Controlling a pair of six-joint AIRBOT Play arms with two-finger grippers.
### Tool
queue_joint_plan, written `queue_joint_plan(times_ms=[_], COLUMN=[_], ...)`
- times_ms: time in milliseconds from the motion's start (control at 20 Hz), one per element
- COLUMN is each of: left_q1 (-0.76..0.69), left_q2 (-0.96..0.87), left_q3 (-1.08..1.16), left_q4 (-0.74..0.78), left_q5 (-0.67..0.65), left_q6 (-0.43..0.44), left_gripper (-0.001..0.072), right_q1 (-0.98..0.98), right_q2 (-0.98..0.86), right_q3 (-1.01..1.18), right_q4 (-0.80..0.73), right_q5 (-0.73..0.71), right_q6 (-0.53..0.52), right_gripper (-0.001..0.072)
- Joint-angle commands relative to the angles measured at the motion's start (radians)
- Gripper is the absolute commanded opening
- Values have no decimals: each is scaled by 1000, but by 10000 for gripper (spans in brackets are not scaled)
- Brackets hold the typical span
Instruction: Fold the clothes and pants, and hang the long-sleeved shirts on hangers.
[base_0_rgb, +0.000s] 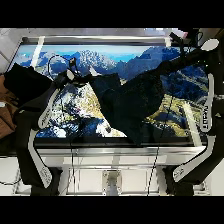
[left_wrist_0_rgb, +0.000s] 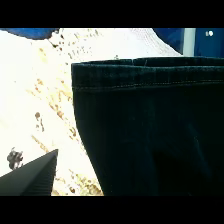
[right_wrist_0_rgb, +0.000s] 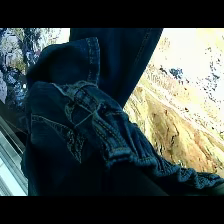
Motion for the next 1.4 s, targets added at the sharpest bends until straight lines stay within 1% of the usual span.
queue_joint_plan(times_ms=[0,50,100,150,200,400,450,500,550,600,650,800,850,950,1050,1200,1250,1350], left_q1=[2,-4,-4,-4,-4,-4,-4,-5,-5,-2,1,2,5,23,58,124,147,196], left_q2=[-37,-43,-45,-45,-44,-42,-42,-42,-42,-42,-39,-16,2,70,174,373,438,569], left_q3=[33,38,38,39,40,40,40,40,40,40,40,40,40,40,40,40,39,39], left_q4=[-34,-46,-46,-48,-51,-43,-42,-38,-21,-1,7,23,63,193,327,492,526,538], left_q5=[3,4,3,-2,-4,-13,-15,-15,-19,-28,-38,-75,-99,-185,-294,-448,-480,-505], left_q6=[-6,-13,-6,-7,-7,-1,6,8,-1,-3,3,1,1,-15,-29,-29,-29,-29], left_gripper=[646,655,648,627,584,584,570,475,355,168,18,13,12,12,12,13,13,13], right_q1=[-1,-1,-1,-1,-1,-1,-1,-1,-1,-1,-1,-1,-1,-5,-21,-80,-109,-170], right_q2=[1,1,2,1,1,2,2,2,2,2,2,2,6,40,111,263,322,431], right_q3=[3,3,3,3,3,3,3,3,3,3,3,3,3,3,4,3,3,3], right_q4=[0,0,1,1,0,1,1,1,1,1,1,1,0,-9,-78,-234,-285,-339], right_q5=[2,2,2,3,3,3,2,2,2,2,2,3,5,4,9,56,72,100], right_q6=[6,6,6,6,6,6,6,6,6,6,6,7,11,12,45,103,114,134], right_gripper=[53,53,53,53,53,53,53,53,53,53,53,53,53,52,52,52,52,52])
